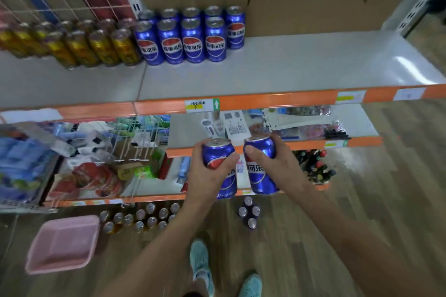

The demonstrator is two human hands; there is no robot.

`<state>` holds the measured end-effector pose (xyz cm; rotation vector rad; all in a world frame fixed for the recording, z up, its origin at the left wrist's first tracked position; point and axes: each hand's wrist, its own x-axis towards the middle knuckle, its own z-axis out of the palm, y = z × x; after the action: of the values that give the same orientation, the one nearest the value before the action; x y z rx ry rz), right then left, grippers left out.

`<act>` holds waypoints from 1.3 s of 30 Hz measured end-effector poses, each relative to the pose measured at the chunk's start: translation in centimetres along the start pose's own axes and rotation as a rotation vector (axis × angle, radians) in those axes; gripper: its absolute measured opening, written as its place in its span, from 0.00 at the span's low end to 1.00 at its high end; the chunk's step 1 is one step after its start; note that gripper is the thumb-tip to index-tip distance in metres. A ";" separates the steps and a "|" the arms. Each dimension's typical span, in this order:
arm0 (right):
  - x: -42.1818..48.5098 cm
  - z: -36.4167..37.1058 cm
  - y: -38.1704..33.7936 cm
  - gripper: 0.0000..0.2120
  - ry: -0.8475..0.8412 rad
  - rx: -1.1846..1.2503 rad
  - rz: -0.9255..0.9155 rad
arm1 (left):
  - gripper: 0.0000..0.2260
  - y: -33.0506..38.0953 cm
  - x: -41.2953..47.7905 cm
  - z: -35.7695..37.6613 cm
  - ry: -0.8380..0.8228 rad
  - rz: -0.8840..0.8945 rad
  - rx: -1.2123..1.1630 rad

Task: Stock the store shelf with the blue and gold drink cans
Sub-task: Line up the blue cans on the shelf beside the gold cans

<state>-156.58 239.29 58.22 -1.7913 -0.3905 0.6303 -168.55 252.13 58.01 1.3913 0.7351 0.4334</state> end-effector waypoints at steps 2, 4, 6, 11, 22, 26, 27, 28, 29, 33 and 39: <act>0.9 0.0 -1.9 0.15 0.021 0.001 -0.020 | 0.31 1.7 1.0 -0.4 -0.003 0.012 -0.016; 1.9 0.2 -3.6 0.16 0.034 0.016 -0.034 | 0.26 3.4 2.4 -0.7 -0.009 0.050 -0.023; 3.0 0.6 -5.1 0.20 0.042 0.001 -0.066 | 0.22 4.7 4.2 -1.3 -0.010 0.098 -0.010; 6.1 2.5 -8.4 0.20 0.111 -0.002 -0.112 | 0.23 7.5 9.0 -3.5 -0.033 0.143 -0.004; 12.8 8.7 -11.5 0.20 0.106 0.007 -0.135 | 0.25 9.4 17.2 -9.5 0.005 0.218 0.010; 15.7 10.7 -11.6 0.20 0.083 0.015 -0.170 | 0.25 8.4 19.5 -10.9 0.081 0.241 0.020; 16.5 11.1 -11.7 0.20 0.079 0.014 -0.178 | 0.25 8.2 20.0 -11.2 0.095 0.242 0.017; 17.2 11.5 -11.7 0.20 0.080 0.016 -0.188 | 0.25 8.1 20.5 -11.4 0.108 0.238 0.013; 18.0 11.7 -11.8 0.20 0.083 0.017 -0.197 | 0.25 8.2 21.0 -11.5 0.118 0.238 0.012; 20.7 12.5 -12.6 0.22 0.049 0.023 -0.257 | 0.27 9.0 23.3 -11.7 0.127 0.267 0.005; 23.8 13.7 -12.8 0.26 0.016 0.034 -0.301 | 0.29 9.5 25.7 -11.2 0.171 0.317 0.054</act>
<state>-145.08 267.01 62.21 -1.6615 -0.6214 0.4078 -156.73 278.99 61.82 1.5412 0.6685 0.7932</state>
